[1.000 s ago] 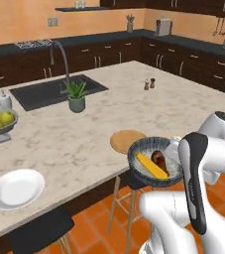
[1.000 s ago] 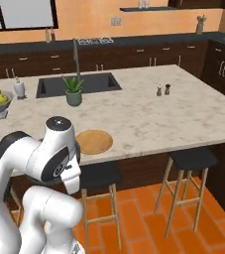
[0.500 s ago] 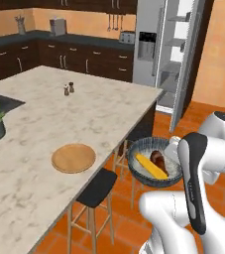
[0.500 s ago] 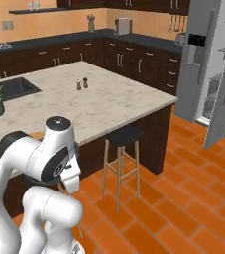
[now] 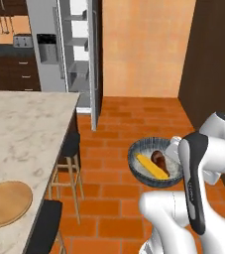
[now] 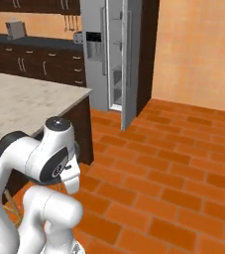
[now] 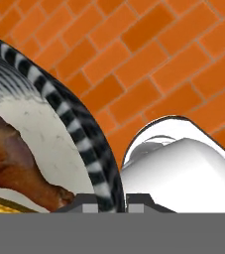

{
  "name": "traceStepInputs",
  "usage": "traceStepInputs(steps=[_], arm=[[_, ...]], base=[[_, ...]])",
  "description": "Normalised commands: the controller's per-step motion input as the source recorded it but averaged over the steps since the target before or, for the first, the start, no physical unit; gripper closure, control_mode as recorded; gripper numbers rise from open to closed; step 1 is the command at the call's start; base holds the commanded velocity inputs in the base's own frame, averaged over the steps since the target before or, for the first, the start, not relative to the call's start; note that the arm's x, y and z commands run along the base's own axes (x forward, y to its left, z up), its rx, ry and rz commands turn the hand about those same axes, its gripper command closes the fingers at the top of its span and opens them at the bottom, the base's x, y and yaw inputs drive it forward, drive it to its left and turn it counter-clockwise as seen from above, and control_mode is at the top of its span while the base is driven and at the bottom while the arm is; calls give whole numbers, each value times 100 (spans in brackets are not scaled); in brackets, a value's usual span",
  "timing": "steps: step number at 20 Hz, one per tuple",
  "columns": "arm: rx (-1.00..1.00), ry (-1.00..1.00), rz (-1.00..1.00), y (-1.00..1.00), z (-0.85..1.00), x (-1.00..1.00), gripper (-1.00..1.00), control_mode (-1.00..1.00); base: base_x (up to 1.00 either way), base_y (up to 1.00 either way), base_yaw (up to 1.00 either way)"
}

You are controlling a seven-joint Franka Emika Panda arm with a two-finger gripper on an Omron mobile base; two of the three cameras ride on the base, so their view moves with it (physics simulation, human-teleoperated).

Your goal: Pick the chicken drumstick and corn from their plates and place them in the bowl. Then put the bowl in the fridge.

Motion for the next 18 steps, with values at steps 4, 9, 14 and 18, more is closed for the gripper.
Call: traceStepInputs(steps=[4, 9, 14, 18], arm=[[0, 0, 0, 0, 0, 0, 100, 100], [0, 0, 0, 0, 0, 0, 100, 100], [0, 0, 0, 0, 0, 0, 100, 100], [0, 0, 0, 0, 0, 0, 100, 100]], base=[[100, -22, -8], [100, -48, 7], [100, -48, 6], [100, -50, 4]])
